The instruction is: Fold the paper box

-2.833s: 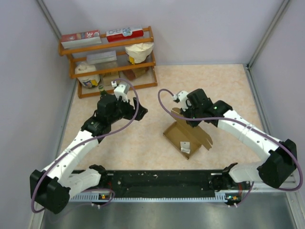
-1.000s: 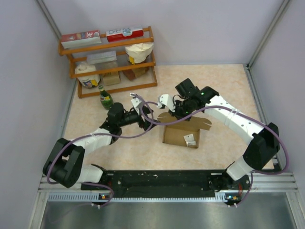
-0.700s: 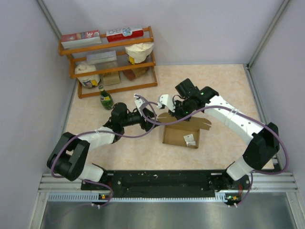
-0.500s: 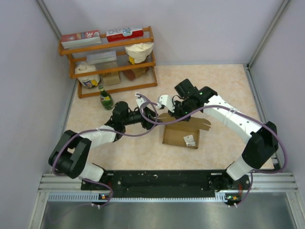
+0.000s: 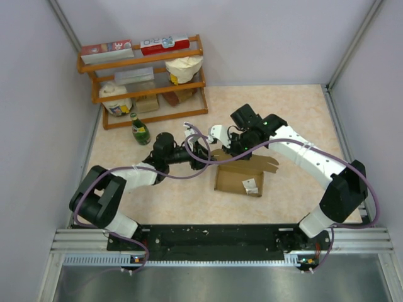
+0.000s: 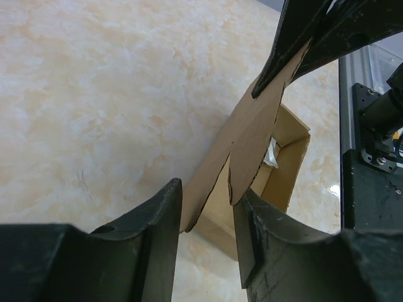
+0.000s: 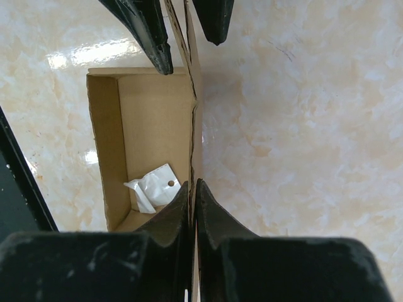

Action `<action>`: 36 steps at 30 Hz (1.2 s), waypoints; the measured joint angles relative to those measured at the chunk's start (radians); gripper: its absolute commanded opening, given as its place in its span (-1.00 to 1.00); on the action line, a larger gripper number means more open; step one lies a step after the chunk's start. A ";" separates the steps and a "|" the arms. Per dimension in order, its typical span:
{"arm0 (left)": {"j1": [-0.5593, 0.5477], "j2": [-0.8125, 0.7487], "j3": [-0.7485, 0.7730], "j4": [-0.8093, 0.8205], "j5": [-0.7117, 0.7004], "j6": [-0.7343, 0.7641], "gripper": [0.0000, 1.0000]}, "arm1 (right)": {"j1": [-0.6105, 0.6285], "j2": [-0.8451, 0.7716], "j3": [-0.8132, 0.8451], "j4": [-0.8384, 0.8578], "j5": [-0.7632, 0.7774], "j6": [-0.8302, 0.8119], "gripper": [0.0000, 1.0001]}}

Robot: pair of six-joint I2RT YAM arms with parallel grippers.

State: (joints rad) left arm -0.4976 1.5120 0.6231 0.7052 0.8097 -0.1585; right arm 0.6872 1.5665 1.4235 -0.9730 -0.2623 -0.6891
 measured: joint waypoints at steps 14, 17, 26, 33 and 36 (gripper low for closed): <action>-0.006 0.034 0.013 0.003 0.034 -0.004 -0.34 | 0.000 0.000 0.000 0.002 0.000 0.020 -0.94; -0.009 0.035 0.013 0.003 0.035 -0.004 -0.35 | 0.000 0.000 0.000 0.004 0.000 0.021 -0.94; -0.013 0.045 0.021 -0.003 0.046 0.000 -1.00 | -0.001 0.000 0.000 0.008 0.003 0.036 -0.80; -0.014 0.053 0.025 -0.009 0.048 0.001 -1.00 | -0.006 0.000 0.000 0.037 -0.008 0.061 -0.12; -0.015 0.053 0.026 -0.029 0.027 0.008 -1.00 | -0.016 -0.015 -0.007 0.079 -0.003 0.079 -0.04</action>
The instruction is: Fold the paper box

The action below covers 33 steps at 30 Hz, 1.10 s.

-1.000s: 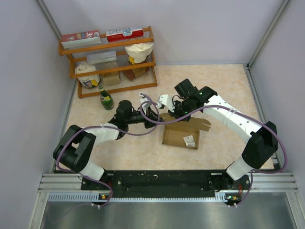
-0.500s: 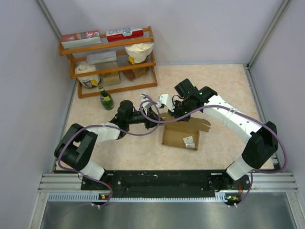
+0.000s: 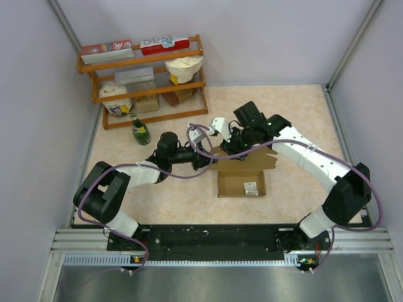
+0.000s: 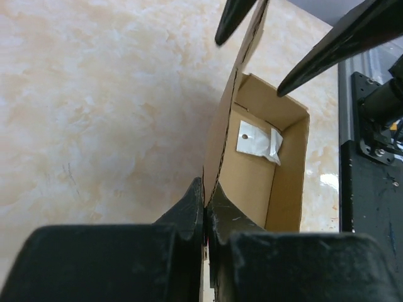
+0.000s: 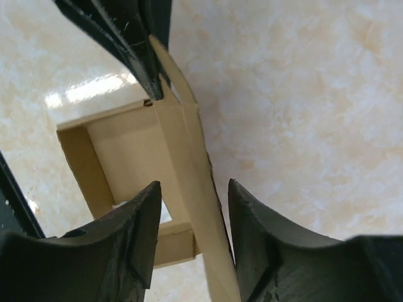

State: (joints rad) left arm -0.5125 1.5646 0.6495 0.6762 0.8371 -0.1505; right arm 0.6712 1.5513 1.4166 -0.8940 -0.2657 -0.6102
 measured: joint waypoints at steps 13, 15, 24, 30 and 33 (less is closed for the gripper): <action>0.002 -0.033 0.000 -0.072 -0.187 0.082 -1.00 | -0.280 -0.424 -0.372 0.483 0.143 0.470 0.29; 0.006 -0.040 0.003 -0.082 -0.201 0.102 -1.00 | -0.370 -0.442 -0.425 0.523 0.117 0.537 0.32; 0.046 -0.029 0.056 -0.125 -0.207 0.128 -1.00 | -0.434 -0.474 -0.605 0.618 0.018 0.668 0.32; 0.050 -0.010 0.066 -0.131 -0.207 0.127 -1.00 | -0.437 -0.548 -0.686 0.686 0.006 0.723 0.34; 0.050 -0.005 0.067 -0.132 -0.207 0.127 -1.00 | -0.438 -0.597 -0.732 0.712 0.044 0.759 0.34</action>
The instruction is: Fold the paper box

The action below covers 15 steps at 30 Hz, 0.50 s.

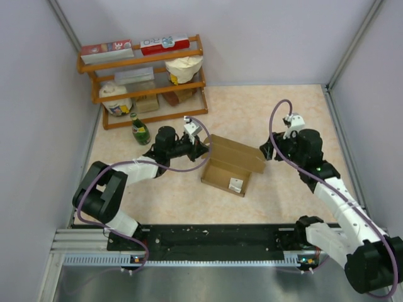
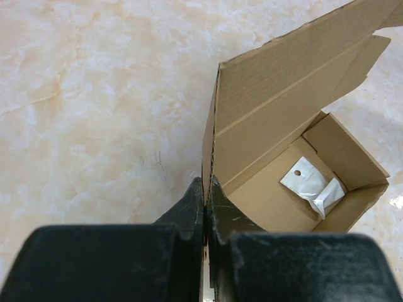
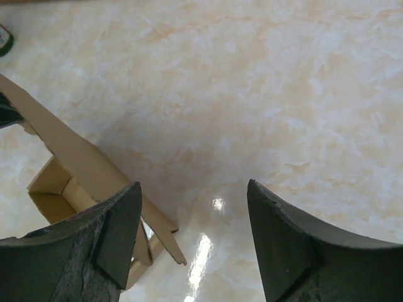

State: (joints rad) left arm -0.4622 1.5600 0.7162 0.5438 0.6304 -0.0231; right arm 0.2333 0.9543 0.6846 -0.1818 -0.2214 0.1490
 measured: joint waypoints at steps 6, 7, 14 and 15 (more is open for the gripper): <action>0.003 0.000 0.000 -0.008 -0.001 0.000 -1.00 | 0.000 -0.151 -0.024 0.027 0.057 0.041 0.34; 0.003 0.000 0.000 -0.010 -0.002 0.000 -1.00 | 0.000 -0.182 -0.024 0.028 0.069 0.048 0.33; 0.005 0.000 0.000 -0.013 -0.004 -0.002 -1.00 | 0.000 -0.296 -0.082 0.038 0.043 0.045 0.32; 0.005 0.000 0.000 -0.013 -0.003 -0.002 -1.00 | 0.000 -0.285 -0.083 0.034 0.021 0.042 0.32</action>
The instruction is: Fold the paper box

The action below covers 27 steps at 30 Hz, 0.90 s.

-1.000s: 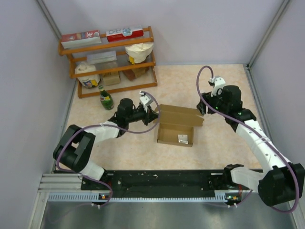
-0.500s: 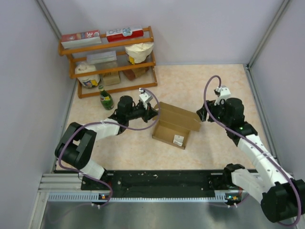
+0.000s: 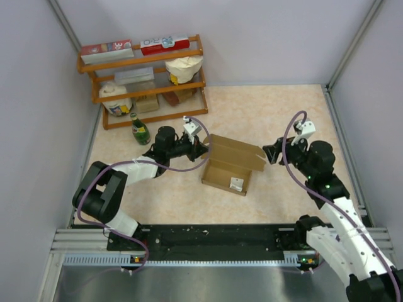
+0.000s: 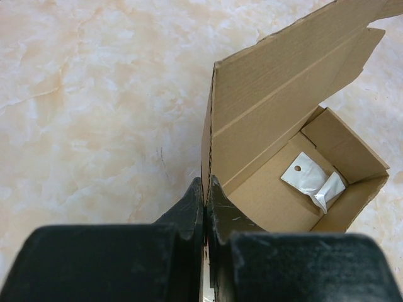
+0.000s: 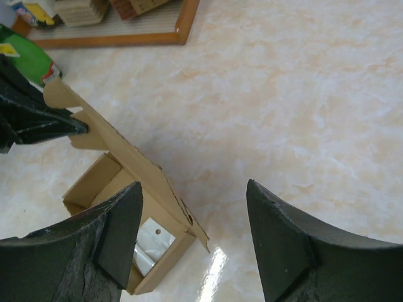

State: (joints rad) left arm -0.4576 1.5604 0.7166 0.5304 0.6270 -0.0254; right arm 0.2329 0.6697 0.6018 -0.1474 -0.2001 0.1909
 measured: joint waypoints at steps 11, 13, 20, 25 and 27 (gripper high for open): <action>0.005 0.000 0.000 0.000 0.003 -0.008 -1.00 | 0.000 0.191 -0.047 0.040 -0.198 -0.008 0.18; 0.005 0.000 0.000 0.000 0.003 -0.010 -1.00 | 0.000 0.212 -0.053 0.055 -0.220 -0.007 0.10; 0.008 0.000 0.000 0.000 0.003 -0.013 -1.00 | 0.000 0.267 -0.061 0.073 -0.224 -0.008 -0.10; 0.010 0.000 0.000 0.000 0.003 -0.018 -1.00 | 0.000 0.293 -0.061 0.079 -0.213 -0.014 -0.18; 0.010 0.000 0.000 0.000 0.003 -0.021 -1.00 | 0.000 0.303 -0.065 0.085 -0.213 -0.014 -0.21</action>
State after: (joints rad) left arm -0.4473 1.5604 0.7166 0.5304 0.6304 -0.0463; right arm 0.2329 0.9722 0.5365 -0.0624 -0.4129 0.1768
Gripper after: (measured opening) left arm 0.012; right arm 0.415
